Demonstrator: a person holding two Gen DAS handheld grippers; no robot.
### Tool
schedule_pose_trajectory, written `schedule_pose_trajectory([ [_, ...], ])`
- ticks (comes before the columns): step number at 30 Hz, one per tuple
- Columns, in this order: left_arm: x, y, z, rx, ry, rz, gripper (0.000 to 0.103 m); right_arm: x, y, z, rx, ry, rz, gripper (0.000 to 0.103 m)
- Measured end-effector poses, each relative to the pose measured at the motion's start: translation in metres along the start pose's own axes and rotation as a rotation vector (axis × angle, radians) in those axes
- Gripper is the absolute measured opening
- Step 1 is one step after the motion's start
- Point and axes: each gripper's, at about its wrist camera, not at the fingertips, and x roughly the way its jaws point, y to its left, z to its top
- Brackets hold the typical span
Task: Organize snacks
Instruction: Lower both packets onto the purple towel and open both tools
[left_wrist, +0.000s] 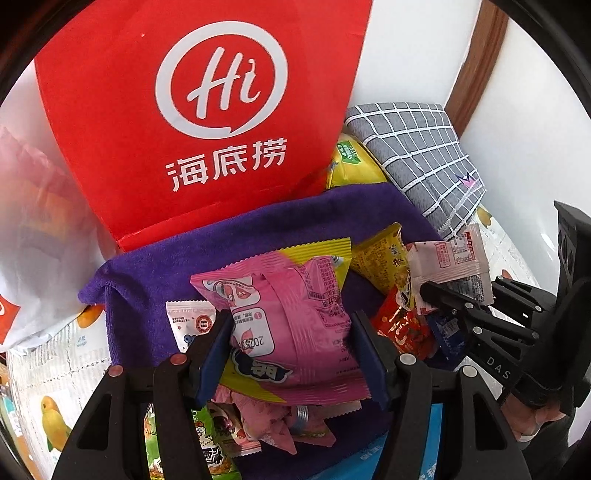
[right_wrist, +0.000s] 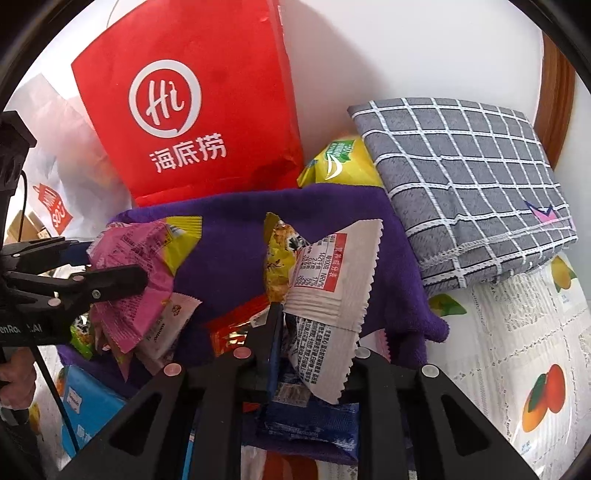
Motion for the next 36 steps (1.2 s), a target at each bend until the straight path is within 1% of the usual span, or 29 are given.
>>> schedule_pose_trajectory([
  [9, 0.003, 0.007, -0.004, -0.015, 0.005, -0.001, 0.062, 0.003, 0.000, -0.001, 0.005, 0.010, 0.005, 0.021],
  [14, 0.004, 0.014, -0.003, -0.041, 0.010, -0.012, 0.062, 0.004, 0.000, -0.002, 0.001, 0.010, -0.004, 0.021],
  [17, 0.003, 0.015, -0.004, -0.049, 0.013, -0.011, 0.062, 0.004, 0.001, -0.003, -0.011, 0.010, -0.013, 0.021],
  [24, 0.004, 0.012, -0.004, -0.046, 0.016, 0.004, 0.062, 0.007, 0.000, -0.004, -0.001, 0.022, 0.001, 0.021],
  [28, 0.005, 0.013, -0.004, -0.054, 0.017, 0.001, 0.063, 0.011, 0.001, -0.005, -0.008, 0.041, -0.016, 0.021],
  [32, 0.005, 0.014, -0.005, -0.066, 0.016, -0.004, 0.063, 0.013, 0.000, -0.006, -0.003, 0.041, 0.002, 0.021],
  [36, 0.006, 0.016, -0.006, -0.090, 0.022, 0.000, 0.064, 0.012, 0.001, -0.007, -0.022, 0.031, -0.012, 0.018],
])
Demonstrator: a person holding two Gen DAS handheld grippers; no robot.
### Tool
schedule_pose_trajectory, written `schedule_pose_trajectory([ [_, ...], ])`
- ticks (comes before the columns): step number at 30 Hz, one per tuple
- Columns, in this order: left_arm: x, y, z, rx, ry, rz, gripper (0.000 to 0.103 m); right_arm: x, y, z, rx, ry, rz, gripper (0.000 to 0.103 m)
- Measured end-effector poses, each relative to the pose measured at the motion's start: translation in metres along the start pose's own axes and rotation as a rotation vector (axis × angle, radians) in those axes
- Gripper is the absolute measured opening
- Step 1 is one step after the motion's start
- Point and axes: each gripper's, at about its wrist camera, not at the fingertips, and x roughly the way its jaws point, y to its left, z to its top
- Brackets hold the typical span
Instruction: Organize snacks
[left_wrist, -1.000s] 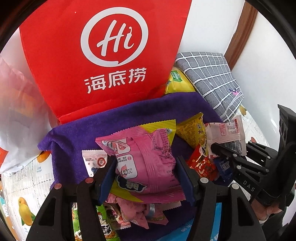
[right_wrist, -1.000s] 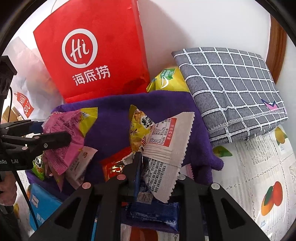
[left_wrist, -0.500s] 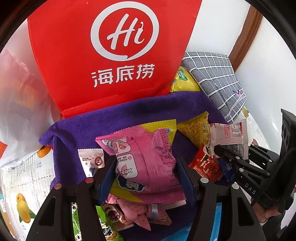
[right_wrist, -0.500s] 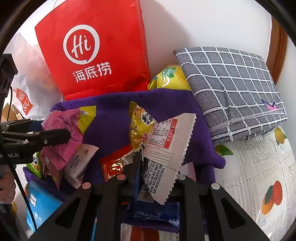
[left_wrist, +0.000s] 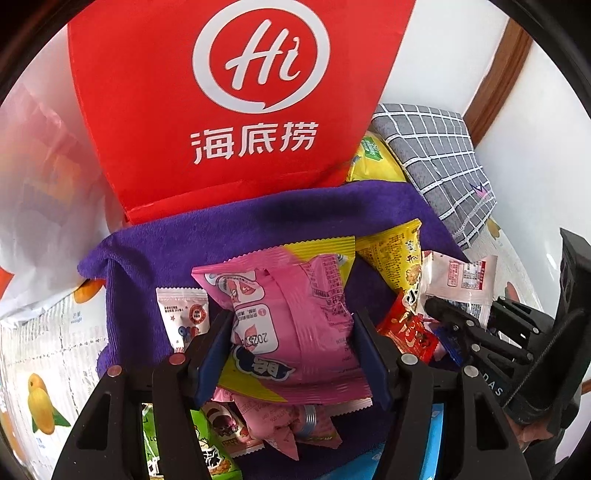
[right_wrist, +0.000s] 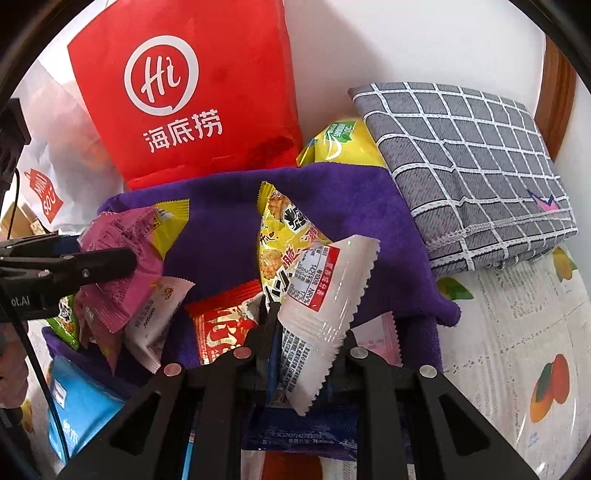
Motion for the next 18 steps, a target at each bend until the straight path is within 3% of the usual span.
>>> schedule_pose_trajectory([
  [8, 0.004, -0.008, -0.001, -0.003, -0.005, 0.054, 0.066, -0.006, 0.002, -0.002, -0.034, -0.002, 0.007, 0.020],
  [12, 0.005, -0.008, 0.000, -0.030, -0.005, 0.052, 0.067, -0.019, 0.003, -0.001, -0.046, -0.043, -0.018, 0.047],
  [18, 0.002, -0.012, 0.001, -0.059, -0.004, 0.049, 0.069, -0.040, 0.010, 0.003, -0.084, -0.109, -0.051, 0.063],
])
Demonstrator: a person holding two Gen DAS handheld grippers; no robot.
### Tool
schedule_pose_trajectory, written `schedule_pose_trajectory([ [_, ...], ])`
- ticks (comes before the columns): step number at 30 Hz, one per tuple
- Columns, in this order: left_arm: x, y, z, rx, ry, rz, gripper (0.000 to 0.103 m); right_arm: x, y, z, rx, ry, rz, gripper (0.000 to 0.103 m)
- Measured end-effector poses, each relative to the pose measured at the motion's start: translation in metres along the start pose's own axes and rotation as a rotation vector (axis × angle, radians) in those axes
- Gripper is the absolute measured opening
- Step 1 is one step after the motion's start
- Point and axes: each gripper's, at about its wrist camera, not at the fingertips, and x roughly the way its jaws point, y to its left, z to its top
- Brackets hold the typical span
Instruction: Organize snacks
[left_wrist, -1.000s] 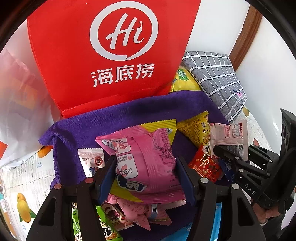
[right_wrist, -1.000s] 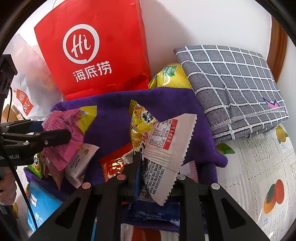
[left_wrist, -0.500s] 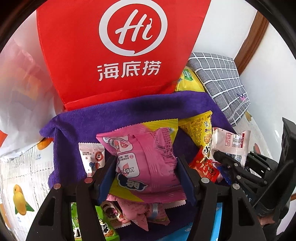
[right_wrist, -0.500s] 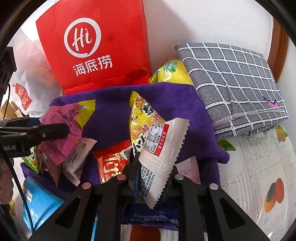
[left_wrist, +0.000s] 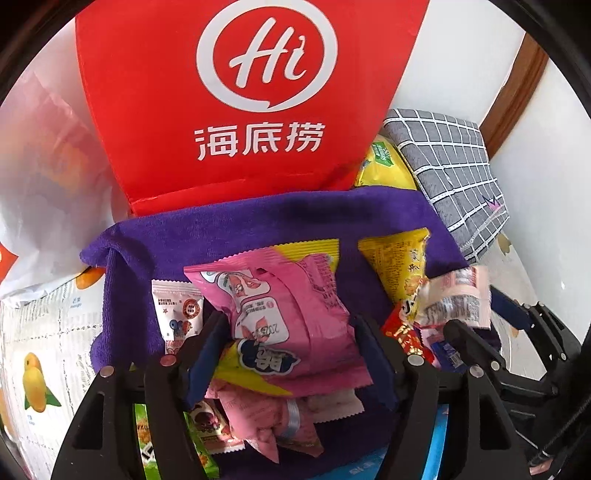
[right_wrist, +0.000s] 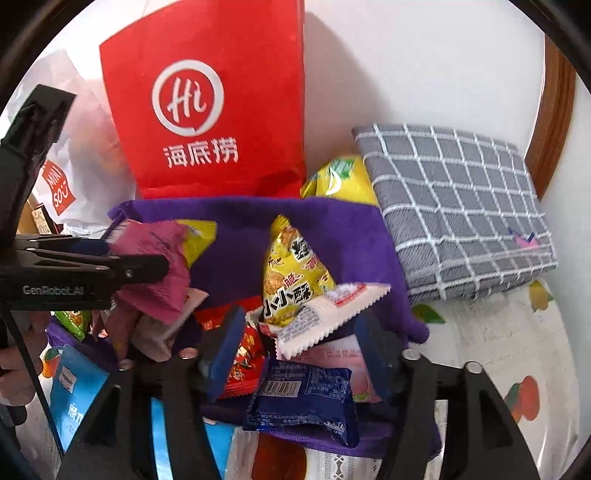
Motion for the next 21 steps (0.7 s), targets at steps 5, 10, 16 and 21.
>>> schedule_pose_trajectory([
  [5, -0.025, -0.013, -0.004, 0.020, -0.043, 0.037, 0.079, -0.023, -0.001, 0.002, 0.027, -0.033, 0.007, 0.065],
  [10, -0.052, -0.020, -0.011, 0.019, -0.080, 0.061, 0.085, -0.048, -0.002, 0.000, 0.060, -0.043, -0.014, 0.068],
  [16, -0.096, -0.028, -0.034, -0.001, -0.138, 0.079, 0.085, -0.085, -0.002, -0.011, 0.096, -0.024, -0.007, 0.068],
  [21, -0.131, -0.035, -0.059, -0.035, -0.184, 0.046, 0.085, -0.125, 0.006, -0.024, 0.098, -0.030, -0.036, 0.068],
])
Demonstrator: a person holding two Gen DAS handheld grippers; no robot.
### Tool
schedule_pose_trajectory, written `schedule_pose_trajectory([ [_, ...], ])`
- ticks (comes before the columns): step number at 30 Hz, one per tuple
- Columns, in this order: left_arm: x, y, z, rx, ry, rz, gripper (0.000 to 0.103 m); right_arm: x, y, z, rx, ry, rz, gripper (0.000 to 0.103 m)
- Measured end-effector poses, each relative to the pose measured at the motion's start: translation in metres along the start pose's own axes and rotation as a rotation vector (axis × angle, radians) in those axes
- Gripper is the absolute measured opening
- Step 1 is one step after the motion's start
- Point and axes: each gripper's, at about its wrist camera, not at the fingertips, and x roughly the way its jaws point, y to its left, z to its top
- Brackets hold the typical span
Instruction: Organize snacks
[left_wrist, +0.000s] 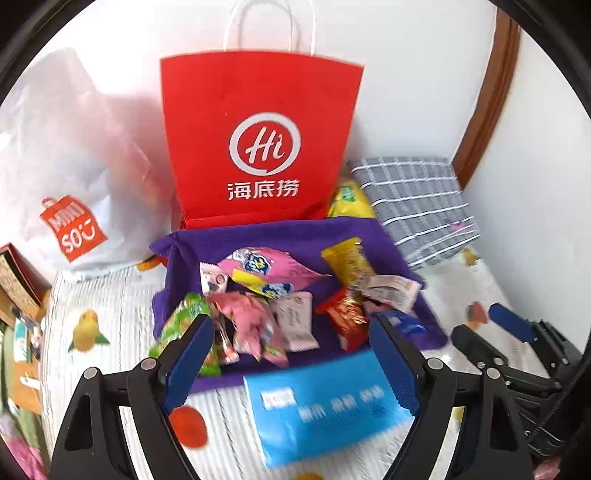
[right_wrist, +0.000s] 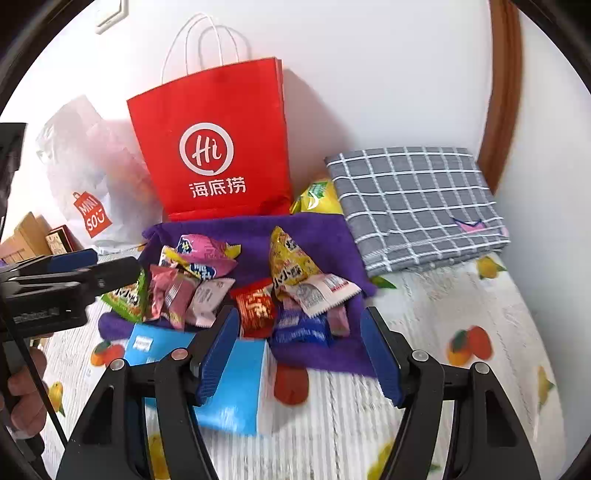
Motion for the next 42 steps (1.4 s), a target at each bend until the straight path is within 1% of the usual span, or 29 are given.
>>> schedule_pose_trajectory([
  [3, -0.026, -0.003, -0.014, -0.019, -0.037, -0.003, 0.087, -0.020, 0.002, -0.007, 0.009, -0.002, -0.003, 0.068],
  [9, -0.075, -0.016, -0.044, -0.008, -0.129, 0.069, 0.091, -0.061, -0.001, -0.025, 0.042, -0.001, -0.022, 0.069],
  [10, -0.082, -0.018, -0.049, -0.007, -0.138, 0.077, 0.091, -0.071, -0.001, -0.030, 0.042, -0.007, -0.035, 0.071],
  [12, -0.097, -0.024, -0.063, -0.006, -0.158, 0.086, 0.093, -0.085, 0.000, -0.038, 0.041, -0.031, -0.054, 0.081],
  [15, -0.113, -0.029, -0.081, -0.011, -0.174, 0.088, 0.098, -0.108, 0.001, -0.052, 0.032, -0.069, -0.067, 0.084],
  [20, -0.134, -0.038, -0.107, -0.028, -0.188, 0.093, 0.100, -0.136, 0.000, -0.073, 0.026, -0.092, -0.098, 0.085],
  [23, -0.146, -0.043, -0.121, -0.030, -0.198, 0.099, 0.100, -0.151, -0.001, -0.085, 0.021, -0.125, -0.105, 0.098],
  [24, -0.151, -0.044, -0.125, -0.034, -0.203, 0.103, 0.100, -0.155, -0.001, -0.087, 0.018, -0.132, -0.108, 0.098],
  [28, -0.167, -0.049, -0.140, -0.039, -0.220, 0.121, 0.100, -0.172, -0.002, -0.100, 0.005, -0.151, -0.123, 0.100],
  [32, -0.181, -0.053, -0.152, -0.035, -0.244, 0.140, 0.100, -0.185, -0.004, -0.109, 0.012, -0.161, -0.109, 0.101],
  [37, -0.190, -0.058, -0.161, -0.025, -0.256, 0.151, 0.101, -0.195, -0.003, -0.117, 0.000, -0.168, -0.110, 0.101],
  [42, -0.194, -0.058, -0.163, -0.025, -0.261, 0.152, 0.101, -0.202, -0.002, -0.119, -0.003, -0.177, -0.109, 0.101],
])
